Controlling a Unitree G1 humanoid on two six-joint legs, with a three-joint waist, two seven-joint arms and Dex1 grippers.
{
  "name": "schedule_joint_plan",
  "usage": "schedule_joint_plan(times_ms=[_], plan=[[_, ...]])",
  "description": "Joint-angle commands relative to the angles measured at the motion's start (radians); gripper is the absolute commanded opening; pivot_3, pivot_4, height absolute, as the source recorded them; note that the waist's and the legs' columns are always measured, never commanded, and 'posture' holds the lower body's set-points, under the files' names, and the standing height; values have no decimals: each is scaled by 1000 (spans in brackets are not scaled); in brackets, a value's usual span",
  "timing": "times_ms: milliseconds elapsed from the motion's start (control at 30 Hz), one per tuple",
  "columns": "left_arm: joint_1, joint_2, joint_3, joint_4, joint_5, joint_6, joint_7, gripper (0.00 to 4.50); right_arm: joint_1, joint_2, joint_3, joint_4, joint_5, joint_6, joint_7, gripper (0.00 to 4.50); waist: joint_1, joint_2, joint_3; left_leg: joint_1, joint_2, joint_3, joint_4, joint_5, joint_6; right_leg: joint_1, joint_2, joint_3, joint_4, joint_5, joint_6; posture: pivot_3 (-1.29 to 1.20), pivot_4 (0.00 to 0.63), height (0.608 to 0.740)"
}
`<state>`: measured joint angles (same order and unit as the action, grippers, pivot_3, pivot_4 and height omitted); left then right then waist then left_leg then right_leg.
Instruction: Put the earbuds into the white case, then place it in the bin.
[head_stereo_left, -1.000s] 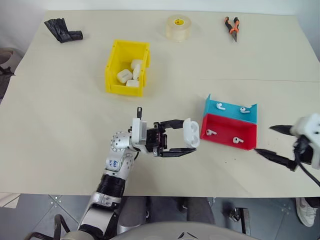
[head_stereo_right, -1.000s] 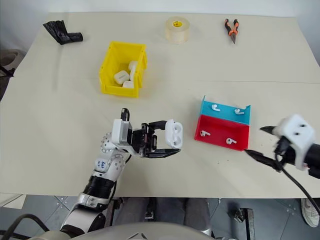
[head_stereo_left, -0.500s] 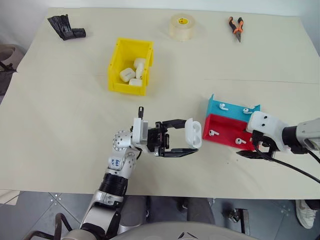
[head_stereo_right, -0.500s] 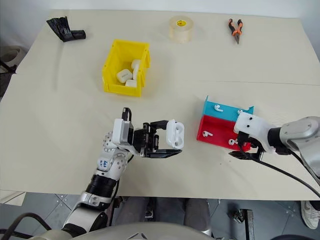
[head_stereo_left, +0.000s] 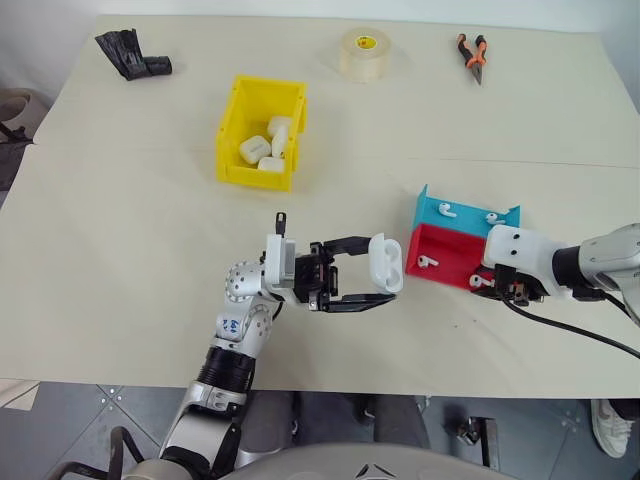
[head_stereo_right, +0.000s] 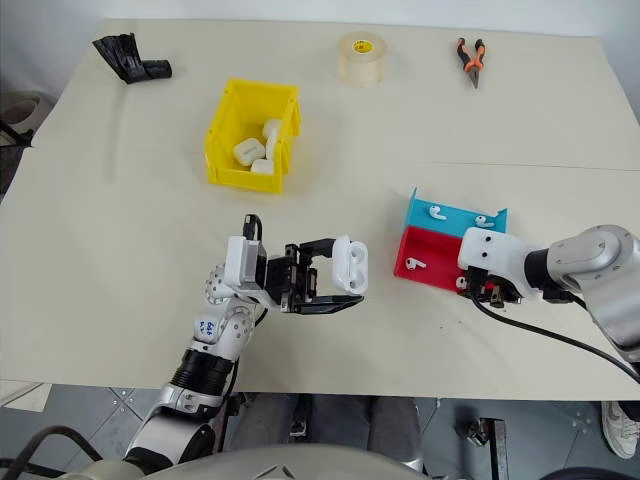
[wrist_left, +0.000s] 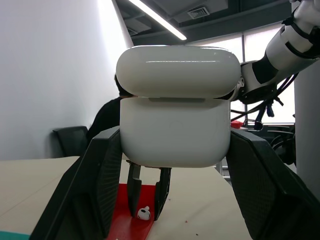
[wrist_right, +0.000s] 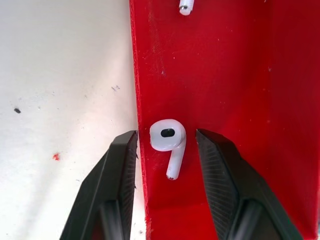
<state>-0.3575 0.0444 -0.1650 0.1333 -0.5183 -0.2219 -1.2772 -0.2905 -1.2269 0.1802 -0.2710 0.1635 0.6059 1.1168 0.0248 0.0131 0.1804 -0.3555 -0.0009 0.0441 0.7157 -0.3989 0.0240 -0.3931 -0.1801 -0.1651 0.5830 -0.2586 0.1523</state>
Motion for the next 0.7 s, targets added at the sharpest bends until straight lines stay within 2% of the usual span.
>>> schedule_joint_plan(times_ms=[33, 300, 400, 467, 700], plan=[[3, -4, 3, -30, -21, -3, 4, 2750, -2, 14, -5, -19, -16, -7, 6, 1873, 0, 0, 0, 0, 0, 0, 0, 0, 0, 0, 0, 0, 0, 0, 0, 0, 150, 740], [-8, -1, 6, -27, -23, 4, 4, 2750, 4, 37, -7, -33, -24, 9, 3, 1873, -1, 0, 0, 0, 0, 0, 0, 0, 0, 0, 0, 0, 0, 0, 0, 0, 150, 740], [-10, 0, 6, -26, -23, 6, 3, 2750, 8, 39, -7, -33, -28, 10, 3, 1299, -1, 0, 0, 0, 0, 0, 0, 0, 0, 0, 0, 0, 0, 0, 0, 0, 150, 740], [-11, 1, 6, -26, -23, 8, 3, 2750, 10, 41, -8, -33, -33, 11, 2, 692, -1, 0, 0, 0, 0, 0, 0, 0, 0, 0, 0, 0, 0, 0, 0, 0, 150, 740], [-18, 12, 11, -23, -24, 17, -4, 2750, 19, 38, -24, -39, -30, 17, -1, 692, -1, 0, 0, 0, 0, 0, 0, 0, 0, 0, 0, 0, 0, 0, 0, 0, 150, 740]])
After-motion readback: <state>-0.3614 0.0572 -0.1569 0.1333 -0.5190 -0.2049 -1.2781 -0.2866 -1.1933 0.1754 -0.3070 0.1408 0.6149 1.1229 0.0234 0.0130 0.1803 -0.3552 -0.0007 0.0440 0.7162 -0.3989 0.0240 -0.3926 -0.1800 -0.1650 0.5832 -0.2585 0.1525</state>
